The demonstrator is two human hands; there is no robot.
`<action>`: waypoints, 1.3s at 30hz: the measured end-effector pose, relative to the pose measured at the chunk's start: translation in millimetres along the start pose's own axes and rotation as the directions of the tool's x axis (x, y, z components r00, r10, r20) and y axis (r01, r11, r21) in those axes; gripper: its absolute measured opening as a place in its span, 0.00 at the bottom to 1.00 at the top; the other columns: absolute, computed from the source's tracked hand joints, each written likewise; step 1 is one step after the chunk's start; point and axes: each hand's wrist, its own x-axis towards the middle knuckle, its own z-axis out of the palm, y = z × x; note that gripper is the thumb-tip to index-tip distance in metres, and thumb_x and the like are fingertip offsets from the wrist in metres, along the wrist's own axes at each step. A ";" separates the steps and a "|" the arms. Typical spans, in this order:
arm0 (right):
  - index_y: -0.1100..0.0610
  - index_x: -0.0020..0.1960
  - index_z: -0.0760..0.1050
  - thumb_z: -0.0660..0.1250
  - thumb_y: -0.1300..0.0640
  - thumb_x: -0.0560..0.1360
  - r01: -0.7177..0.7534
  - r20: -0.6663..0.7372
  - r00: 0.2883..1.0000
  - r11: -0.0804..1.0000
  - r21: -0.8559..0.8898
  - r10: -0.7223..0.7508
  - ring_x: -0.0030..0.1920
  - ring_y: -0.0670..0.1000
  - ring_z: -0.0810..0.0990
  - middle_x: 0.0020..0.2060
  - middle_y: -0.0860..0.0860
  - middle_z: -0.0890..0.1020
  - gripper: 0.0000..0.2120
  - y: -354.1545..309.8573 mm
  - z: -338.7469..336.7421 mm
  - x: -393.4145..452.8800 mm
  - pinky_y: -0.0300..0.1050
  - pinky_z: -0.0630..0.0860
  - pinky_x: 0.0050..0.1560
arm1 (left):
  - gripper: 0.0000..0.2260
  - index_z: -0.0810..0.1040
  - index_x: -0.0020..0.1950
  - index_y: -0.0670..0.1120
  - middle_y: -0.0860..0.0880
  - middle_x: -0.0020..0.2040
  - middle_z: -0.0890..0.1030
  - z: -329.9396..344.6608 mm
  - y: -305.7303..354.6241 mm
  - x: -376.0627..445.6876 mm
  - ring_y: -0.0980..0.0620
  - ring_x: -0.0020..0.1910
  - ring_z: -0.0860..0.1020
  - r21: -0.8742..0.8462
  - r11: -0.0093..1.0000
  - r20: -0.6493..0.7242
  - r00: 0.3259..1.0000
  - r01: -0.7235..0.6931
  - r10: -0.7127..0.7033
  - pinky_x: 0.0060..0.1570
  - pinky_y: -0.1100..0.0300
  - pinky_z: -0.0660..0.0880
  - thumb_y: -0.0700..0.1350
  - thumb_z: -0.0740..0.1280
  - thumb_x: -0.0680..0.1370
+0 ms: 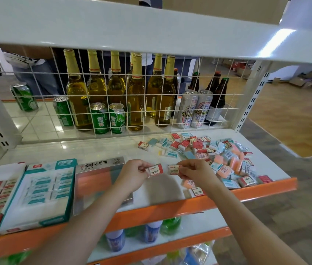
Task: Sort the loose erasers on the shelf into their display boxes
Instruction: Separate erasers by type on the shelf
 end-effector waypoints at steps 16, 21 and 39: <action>0.65 0.50 0.77 0.64 0.67 0.75 0.061 0.026 0.998 0.998 0.000 -0.061 0.38 0.51 0.79 0.36 0.54 0.81 0.06 -17.9 8.7 -4.3 0.44 0.79 0.47 | 0.12 0.79 0.56 0.45 0.49 0.55 0.80 -18.4 3.1 -18.6 0.54 0.49 0.76 0.094 0.995 -0.097 0.995 -0.020 0.029 0.51 0.61 0.73 0.34 0.63 0.76; 0.60 0.44 0.78 0.64 0.67 0.74 0.096 0.029 0.995 0.995 -0.002 -0.096 0.37 0.51 0.78 0.33 0.52 0.80 0.05 -41.1 46.5 -7.6 0.46 0.79 0.47 | 0.12 0.79 0.57 0.47 0.50 0.59 0.79 -58.8 -7.9 -29.7 0.53 0.54 0.76 0.150 0.989 -0.166 0.985 -0.010 0.035 0.53 0.61 0.72 0.36 0.64 0.77; 0.59 0.51 0.79 0.66 0.61 0.75 0.203 0.130 0.972 0.979 -0.036 -0.197 0.38 0.46 0.77 0.38 0.48 0.81 0.06 -117.8 251.4 -24.3 0.34 0.72 0.36 | 0.10 0.79 0.57 0.48 0.50 0.57 0.78 -237.3 -98.7 -82.1 0.53 0.54 0.76 0.273 0.961 -0.319 0.946 0.027 0.064 0.56 0.59 0.73 0.41 0.64 0.77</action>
